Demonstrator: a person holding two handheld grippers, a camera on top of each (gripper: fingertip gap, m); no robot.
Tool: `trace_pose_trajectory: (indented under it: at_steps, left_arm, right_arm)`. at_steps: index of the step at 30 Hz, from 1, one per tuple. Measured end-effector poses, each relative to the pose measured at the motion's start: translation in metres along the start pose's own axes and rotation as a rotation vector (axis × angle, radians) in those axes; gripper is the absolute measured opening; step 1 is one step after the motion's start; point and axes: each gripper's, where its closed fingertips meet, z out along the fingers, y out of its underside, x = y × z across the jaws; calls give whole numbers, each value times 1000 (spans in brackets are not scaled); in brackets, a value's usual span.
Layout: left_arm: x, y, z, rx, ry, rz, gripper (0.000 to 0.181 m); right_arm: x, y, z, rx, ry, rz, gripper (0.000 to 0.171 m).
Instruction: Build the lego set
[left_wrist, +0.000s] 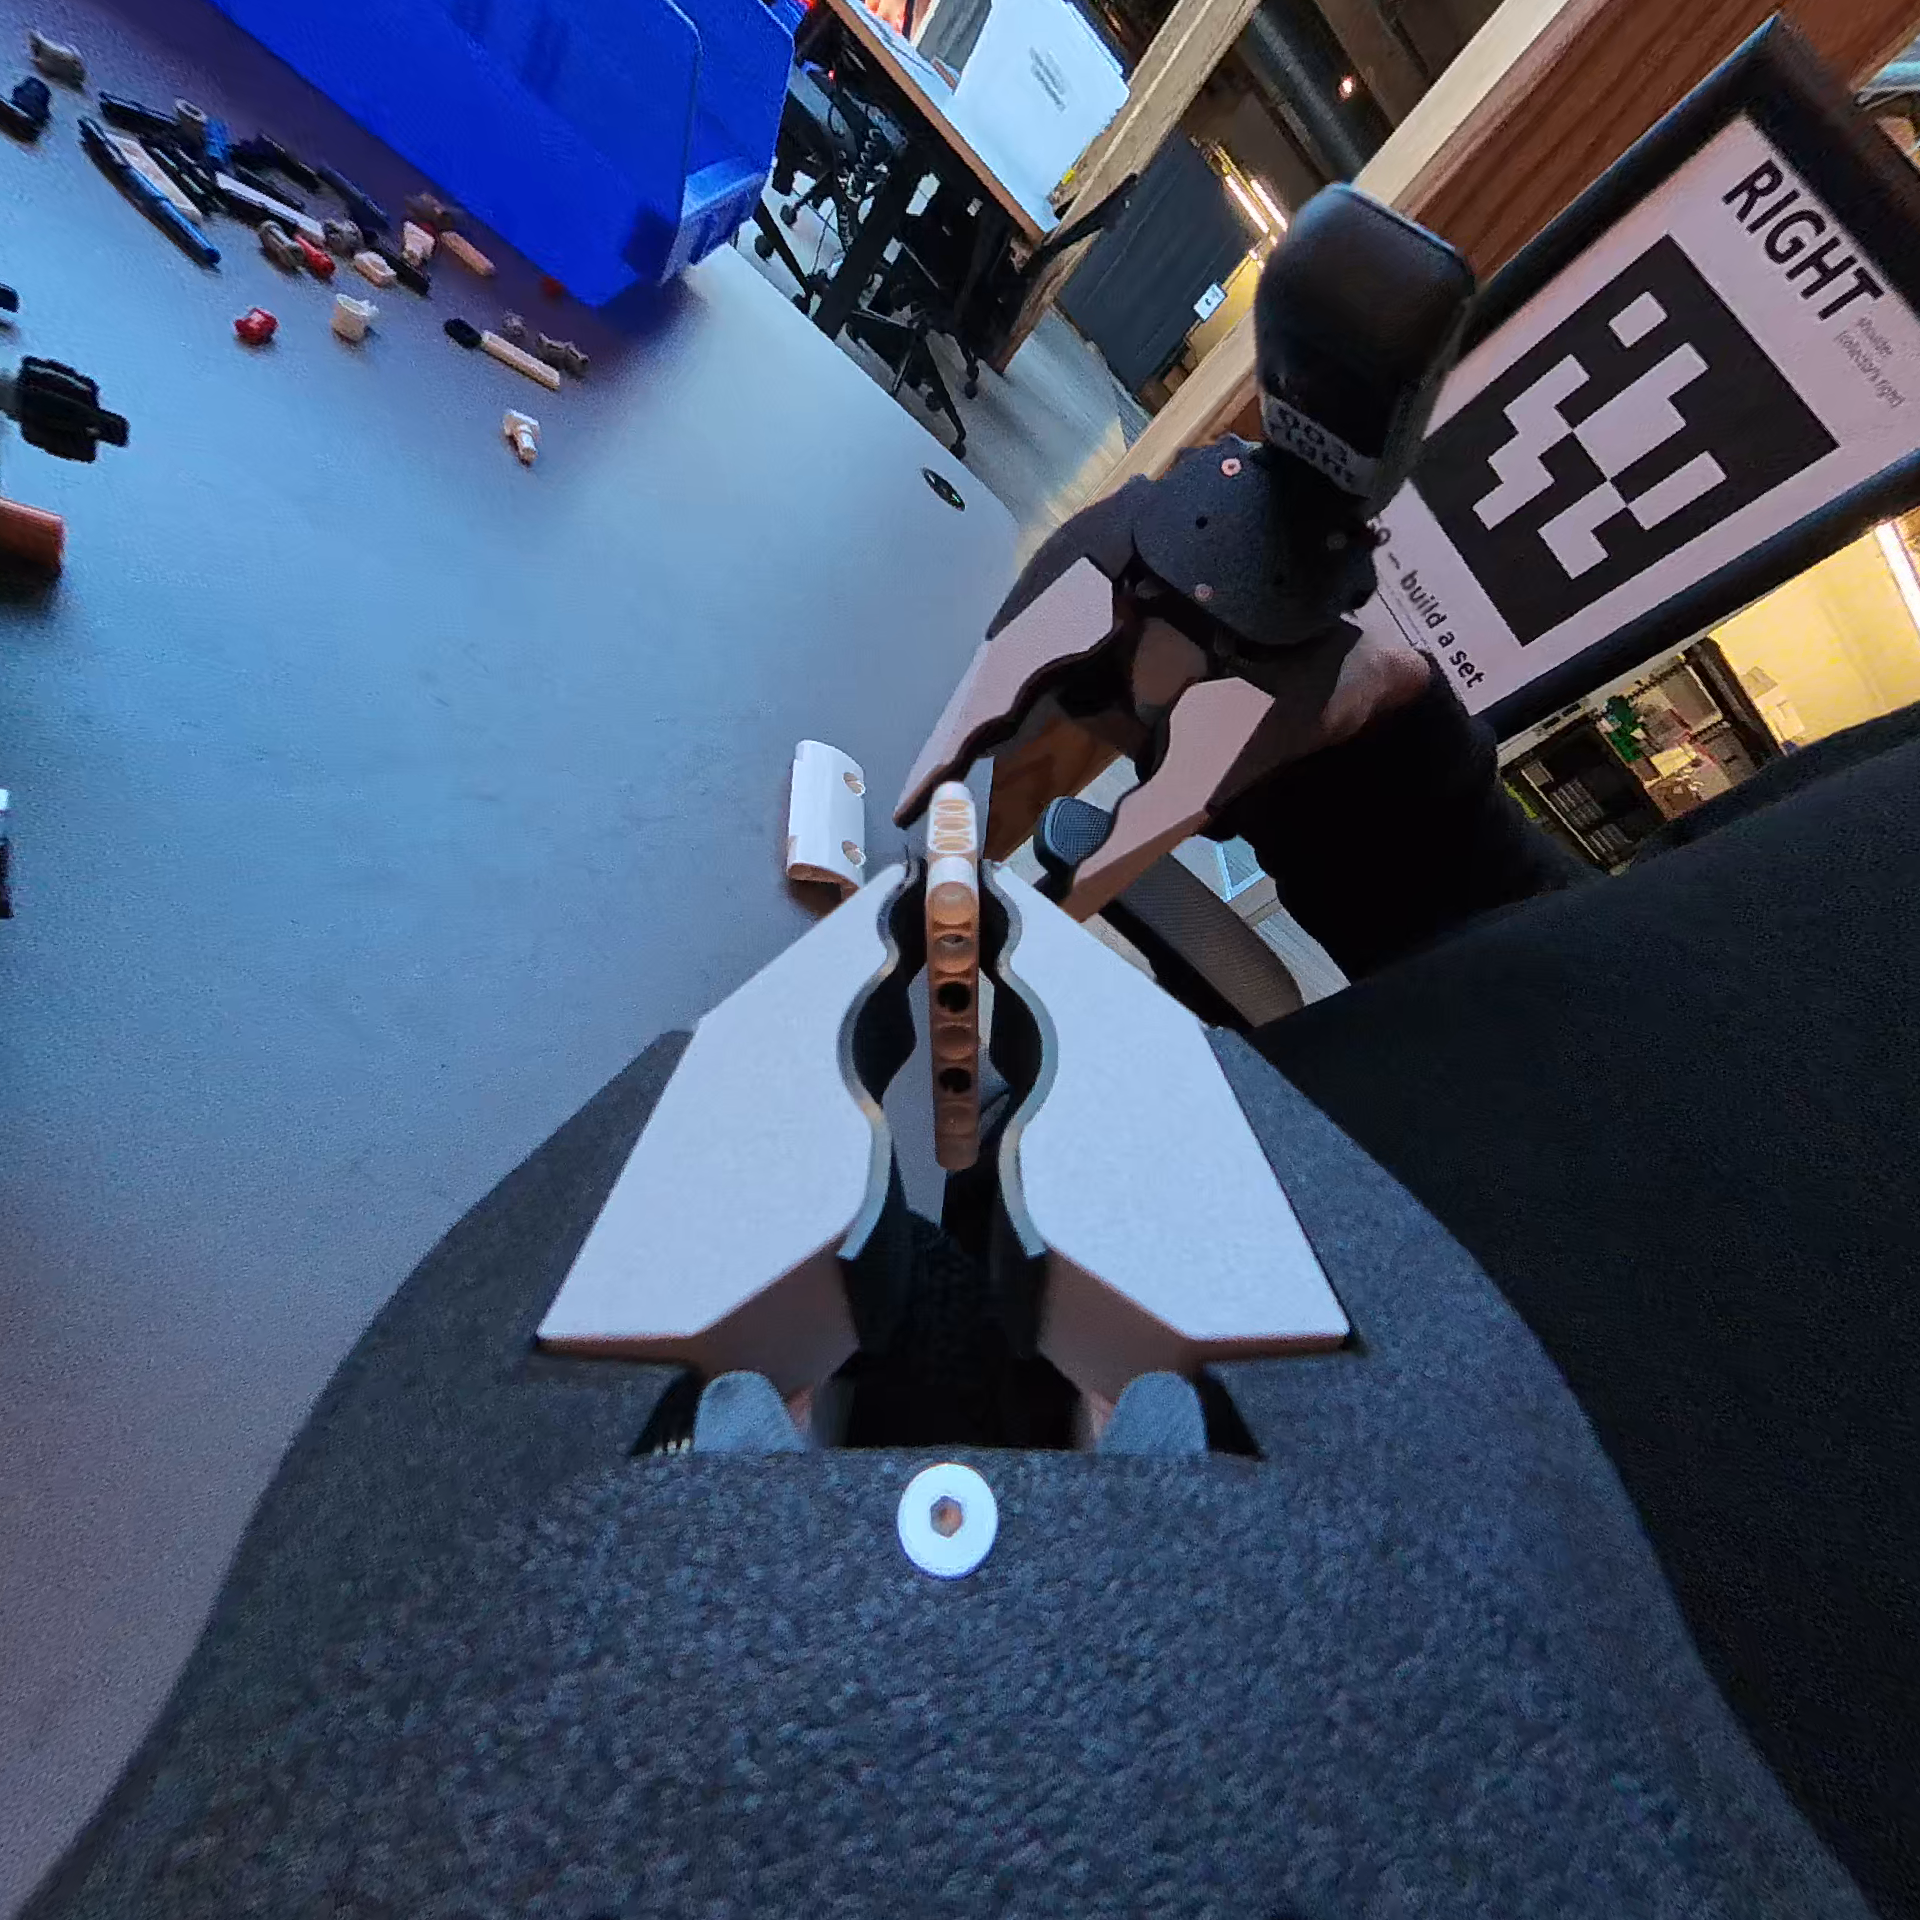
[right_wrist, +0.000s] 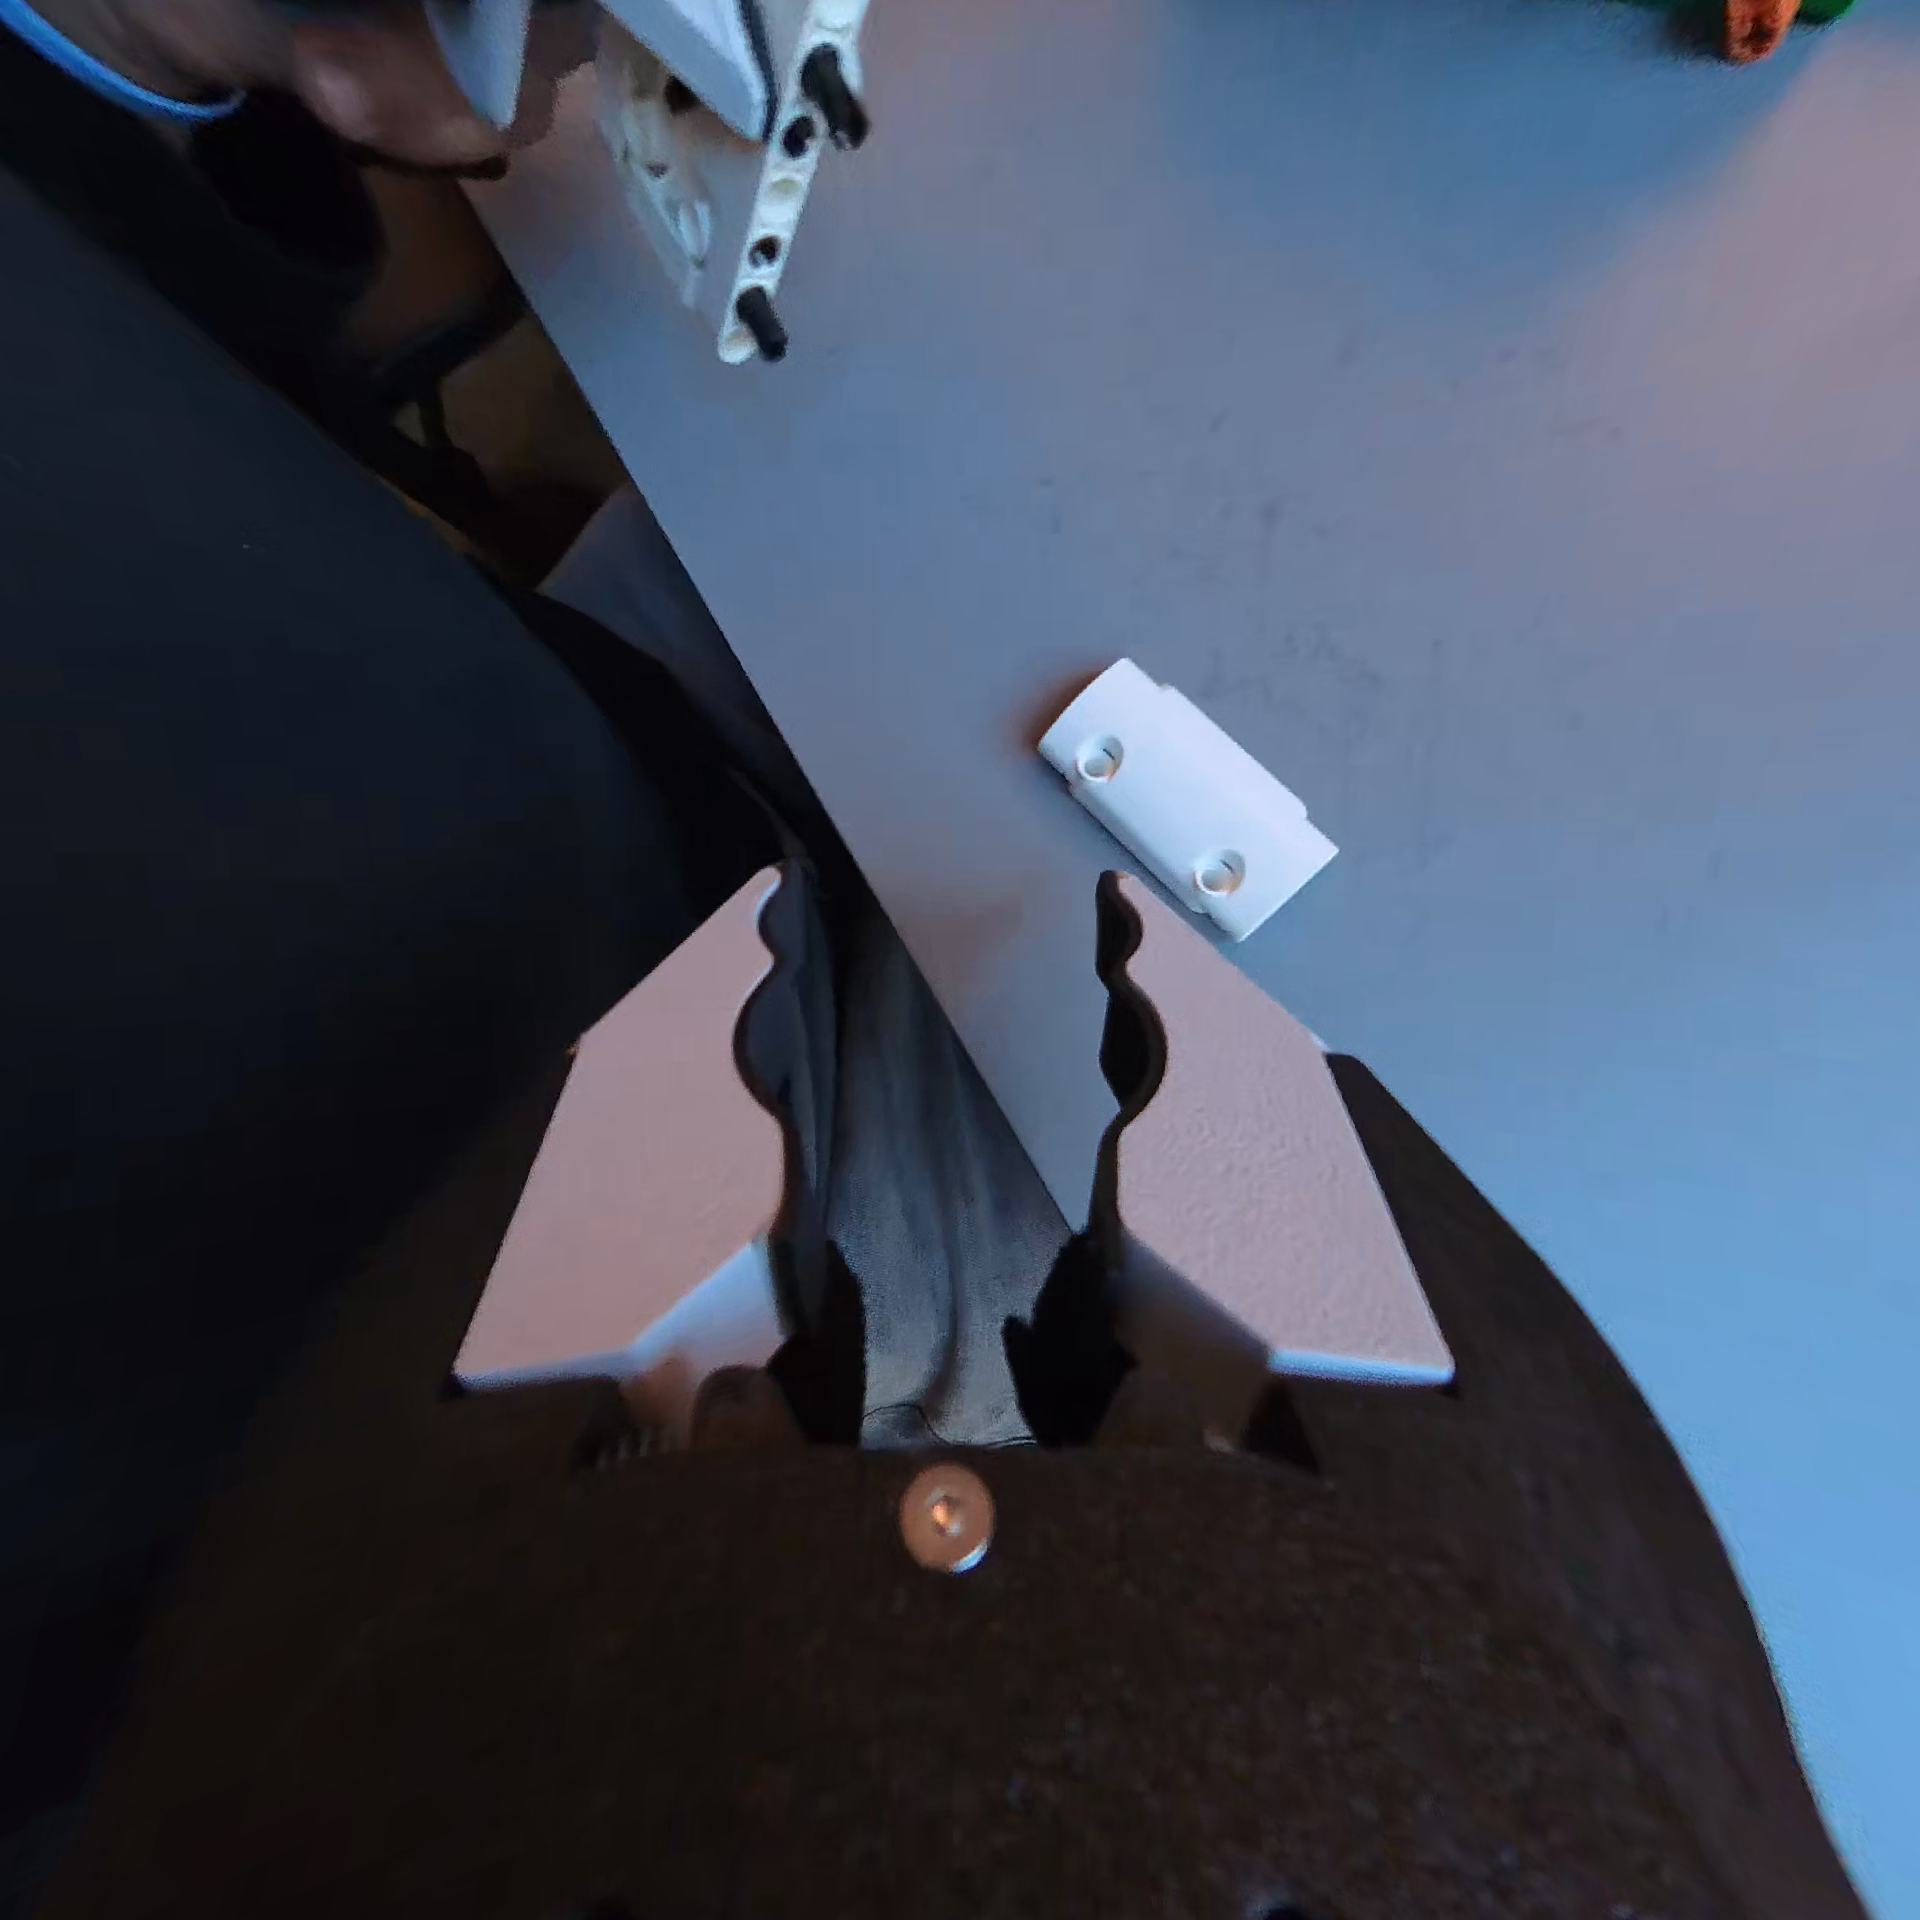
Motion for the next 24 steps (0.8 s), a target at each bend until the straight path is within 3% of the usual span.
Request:
trace_pose_trajectory:
  at_steps: [5, 18, 24]
  left_arm:
    - [3, 3, -1, -2, 8, 6, 6]
    - [0, 0, -8, 27, -16, -5, 6]
    - [-3, -1, -9, 35, -22, -13, 7]
  right_arm:
    - [18, 8, 2, -64, 26, 44, 55]
    - [47, -36, 23, 16, 53, 11, 56]
    - [55, -38, 28, -35, 230, 77, 48]
